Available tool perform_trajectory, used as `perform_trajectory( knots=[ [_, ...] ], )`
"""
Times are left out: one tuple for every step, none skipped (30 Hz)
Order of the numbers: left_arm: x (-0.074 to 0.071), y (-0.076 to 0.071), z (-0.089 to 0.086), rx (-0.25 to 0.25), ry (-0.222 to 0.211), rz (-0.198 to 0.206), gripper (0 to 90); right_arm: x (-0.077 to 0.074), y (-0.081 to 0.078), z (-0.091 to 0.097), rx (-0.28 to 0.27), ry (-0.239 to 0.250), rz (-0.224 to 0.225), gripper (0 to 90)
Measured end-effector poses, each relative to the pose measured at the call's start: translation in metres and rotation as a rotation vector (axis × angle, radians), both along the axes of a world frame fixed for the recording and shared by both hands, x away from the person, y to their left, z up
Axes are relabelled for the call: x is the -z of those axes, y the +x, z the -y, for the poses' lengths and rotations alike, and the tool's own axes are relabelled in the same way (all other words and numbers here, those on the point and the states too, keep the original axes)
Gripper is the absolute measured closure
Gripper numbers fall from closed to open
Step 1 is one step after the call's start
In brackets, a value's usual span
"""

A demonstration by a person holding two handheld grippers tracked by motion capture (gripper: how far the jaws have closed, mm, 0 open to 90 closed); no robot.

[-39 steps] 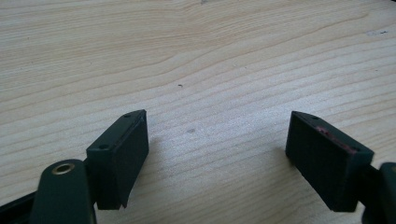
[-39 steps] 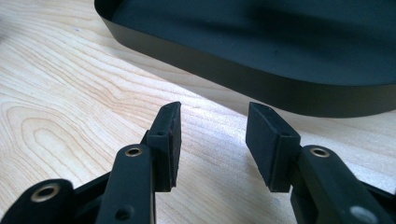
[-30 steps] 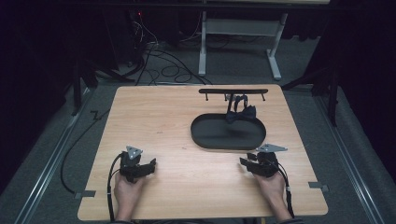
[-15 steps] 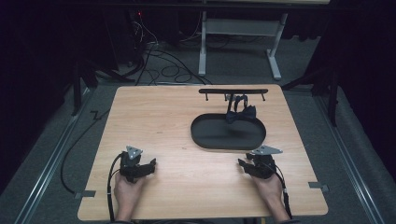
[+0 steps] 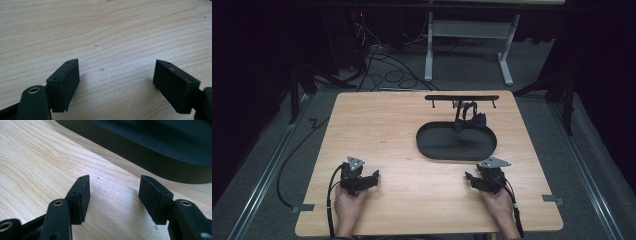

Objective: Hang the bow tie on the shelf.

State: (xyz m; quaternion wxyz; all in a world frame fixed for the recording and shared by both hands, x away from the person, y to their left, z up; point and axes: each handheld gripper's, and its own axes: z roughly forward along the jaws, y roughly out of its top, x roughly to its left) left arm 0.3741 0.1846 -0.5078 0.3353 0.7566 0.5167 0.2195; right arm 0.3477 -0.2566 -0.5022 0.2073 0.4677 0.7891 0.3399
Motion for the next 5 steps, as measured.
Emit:
perform_trajectory(
  knots=[
    [0.0, 0.0, 0.0, 0.0, 0.0, 0.0, 21.6, 0.0, 0.0, 0.0, 0.0, 0.0, 0.0, 43.9],
    [0.0, 0.0, 0.0, 0.0, 0.0, 0.0, 21.6, 0.0, 0.0, 0.0, 0.0, 0.0, 0.0, 43.9],
    [0.0, 0.0, 0.0, 0.0, 0.0, 0.0, 21.6, 0.0, 0.0, 0.0, 0.0, 0.0, 0.0, 43.9],
    [0.0, 0.0, 0.0, 0.0, -0.001, 0.0, 21.6, 0.0, 0.0, 0.0, 0.0, 0.0, 0.0, 43.9],
    [0.0, 0.0, 0.0, 0.0, 0.0, 0.0, 21.6, 0.0, 0.0, 0.0, 0.0, 0.0, 0.0, 43.8]
  ],
)
